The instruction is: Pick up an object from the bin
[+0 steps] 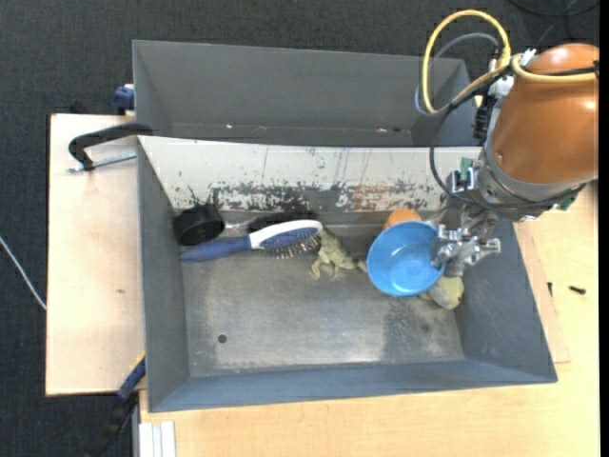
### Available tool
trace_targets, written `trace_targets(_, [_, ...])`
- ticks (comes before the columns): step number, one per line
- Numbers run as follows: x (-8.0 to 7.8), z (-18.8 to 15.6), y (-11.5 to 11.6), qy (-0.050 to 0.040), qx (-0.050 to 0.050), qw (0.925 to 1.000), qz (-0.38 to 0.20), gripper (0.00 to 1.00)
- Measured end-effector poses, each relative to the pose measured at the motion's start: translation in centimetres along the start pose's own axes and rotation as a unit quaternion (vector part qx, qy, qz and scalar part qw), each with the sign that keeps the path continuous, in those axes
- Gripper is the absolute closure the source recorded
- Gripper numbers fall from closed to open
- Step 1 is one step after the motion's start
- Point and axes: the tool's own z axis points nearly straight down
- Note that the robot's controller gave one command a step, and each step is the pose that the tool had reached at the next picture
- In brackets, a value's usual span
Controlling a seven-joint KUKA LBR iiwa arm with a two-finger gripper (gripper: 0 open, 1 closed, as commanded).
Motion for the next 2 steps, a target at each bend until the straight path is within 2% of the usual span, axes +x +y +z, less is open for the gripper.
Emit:
trace_targets(1, [-0.1,0.4,0.2,0.0,-0.005,1.0,-0.001,0.0])
trace_targets(2, [3.3,15.6,-2.6,0.0001,-0.01,0.9985,-0.055,0.0])
